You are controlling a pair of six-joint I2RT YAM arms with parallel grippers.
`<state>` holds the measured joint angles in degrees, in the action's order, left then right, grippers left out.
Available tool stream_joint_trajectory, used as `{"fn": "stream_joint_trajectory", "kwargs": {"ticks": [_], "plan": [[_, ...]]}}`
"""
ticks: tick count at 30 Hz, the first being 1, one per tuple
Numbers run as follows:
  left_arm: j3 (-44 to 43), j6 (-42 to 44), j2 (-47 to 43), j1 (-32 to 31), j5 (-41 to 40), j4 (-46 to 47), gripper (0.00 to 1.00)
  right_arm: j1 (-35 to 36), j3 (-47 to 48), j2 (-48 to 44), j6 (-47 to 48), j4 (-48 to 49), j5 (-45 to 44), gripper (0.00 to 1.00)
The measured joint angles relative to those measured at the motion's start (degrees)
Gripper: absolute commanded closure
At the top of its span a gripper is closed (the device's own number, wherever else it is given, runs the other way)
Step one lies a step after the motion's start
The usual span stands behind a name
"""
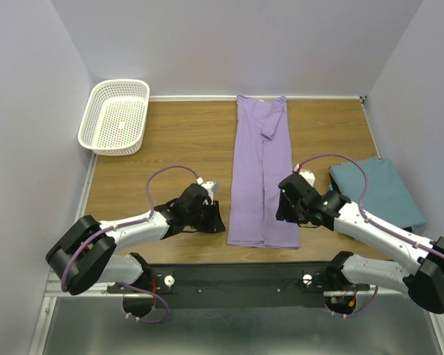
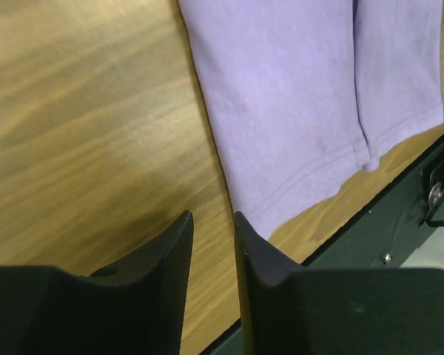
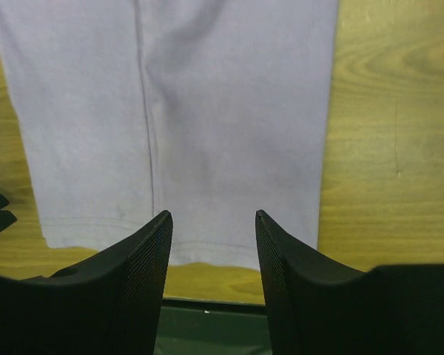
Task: Fold and stack the t-shirts
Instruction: Fold the tshirt
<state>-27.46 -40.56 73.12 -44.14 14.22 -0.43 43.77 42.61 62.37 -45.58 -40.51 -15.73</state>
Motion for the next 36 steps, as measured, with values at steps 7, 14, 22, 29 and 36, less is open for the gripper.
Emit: {"fn": "stream_joint_trajectory", "kwargs": {"ticks": [7,14,22,29,36], "plan": [[2.54,-1.57,1.46,-1.79,1.27,4.31,0.57,0.0,-3.76,-2.49,-5.7,-1.73,1.03,0.41],[1.57,-1.77,5.22,-3.39,2.6,8.87,0.57,0.0,-5.2,-3.52,-9.07,-2.29,1.03,0.36],[0.59,-2.38,8.09,-4.42,3.67,10.78,0.73,0.0,-5.62,-3.85,-14.34,-5.73,0.85,0.36],[-0.44,-2.25,9.46,-4.98,4.11,9.53,1.0,0.0,-9.33,-5.92,-18.75,-8.0,1.44,0.36],[-4.46,-0.28,9.05,-5.11,4.39,1.57,1.0,0.0,-11.45,-6.1,-20.63,-8.83,2.95,0.37]]}}
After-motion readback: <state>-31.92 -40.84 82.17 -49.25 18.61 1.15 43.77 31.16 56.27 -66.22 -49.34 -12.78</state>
